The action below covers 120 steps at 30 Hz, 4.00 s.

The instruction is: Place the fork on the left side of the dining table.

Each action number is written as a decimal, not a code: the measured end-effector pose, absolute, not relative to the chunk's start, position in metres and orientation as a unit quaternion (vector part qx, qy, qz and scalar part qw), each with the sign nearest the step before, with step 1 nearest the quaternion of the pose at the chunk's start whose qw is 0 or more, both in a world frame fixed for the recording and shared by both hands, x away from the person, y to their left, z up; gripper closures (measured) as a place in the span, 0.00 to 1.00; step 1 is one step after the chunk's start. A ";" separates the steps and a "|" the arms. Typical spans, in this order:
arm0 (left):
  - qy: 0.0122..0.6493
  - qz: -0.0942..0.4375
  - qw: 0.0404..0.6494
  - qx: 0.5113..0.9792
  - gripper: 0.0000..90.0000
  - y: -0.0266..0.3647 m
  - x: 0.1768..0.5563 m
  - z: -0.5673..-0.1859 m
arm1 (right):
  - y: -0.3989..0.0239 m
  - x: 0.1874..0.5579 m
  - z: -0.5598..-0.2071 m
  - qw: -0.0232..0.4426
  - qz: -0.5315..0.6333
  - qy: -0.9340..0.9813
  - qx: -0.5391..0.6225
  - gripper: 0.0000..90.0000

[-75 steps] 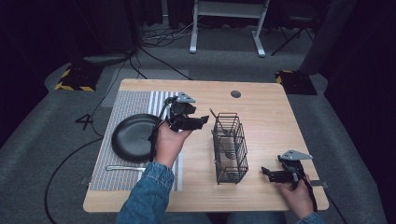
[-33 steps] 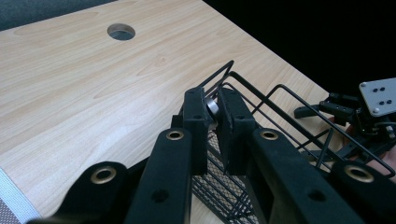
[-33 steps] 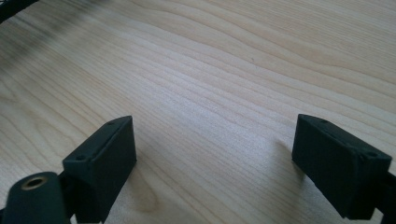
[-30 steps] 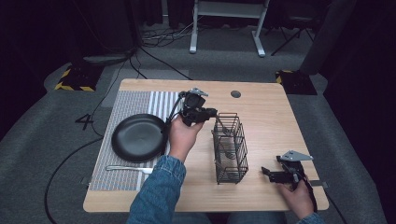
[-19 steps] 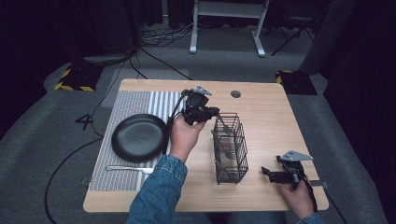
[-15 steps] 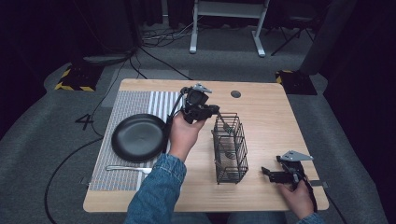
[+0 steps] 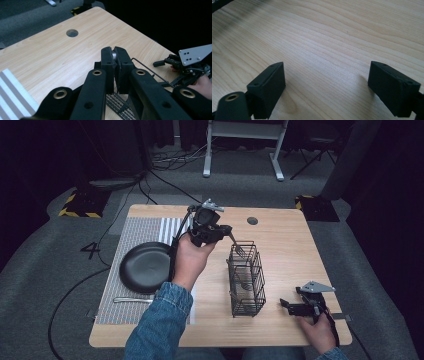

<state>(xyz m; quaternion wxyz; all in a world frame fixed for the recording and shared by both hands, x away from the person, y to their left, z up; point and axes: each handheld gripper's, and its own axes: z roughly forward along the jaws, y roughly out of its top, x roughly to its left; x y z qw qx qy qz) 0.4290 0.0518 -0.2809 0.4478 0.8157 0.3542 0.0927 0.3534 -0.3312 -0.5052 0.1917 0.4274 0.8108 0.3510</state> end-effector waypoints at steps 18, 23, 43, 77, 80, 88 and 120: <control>0.355 0.107 0.467 0.803 0.96 0.082 0.428 -0.242 | -0.331 0.353 -0.505 0.193 0.351 0.811 0.427 0.16; 0.357 0.105 0.474 0.798 0.96 0.089 0.433 -0.232 | -0.331 0.353 -0.505 0.193 0.351 0.810 0.428 0.16; 0.375 0.124 0.487 0.779 0.96 0.133 0.443 -0.223 | -0.330 0.354 -0.505 0.197 0.350 0.808 0.431 0.16; 0.421 0.166 0.478 0.753 0.96 0.243 0.491 -0.247 | -0.328 0.355 -0.505 0.206 0.343 0.795 0.455 0.17; 0.430 0.160 0.475 0.751 0.96 0.249 0.500 -0.254 | -0.327 0.355 -0.505 0.207 0.344 0.794 0.457 0.17; 0.456 0.160 0.450 0.751 0.96 0.266 0.522 -0.267 | -0.327 0.356 -0.505 0.210 0.343 0.792 0.460 0.17; 0.486 0.094 0.405 0.769 0.96 0.260 0.555 -0.332 | -0.327 0.356 -0.505 0.211 0.342 0.790 0.464 0.17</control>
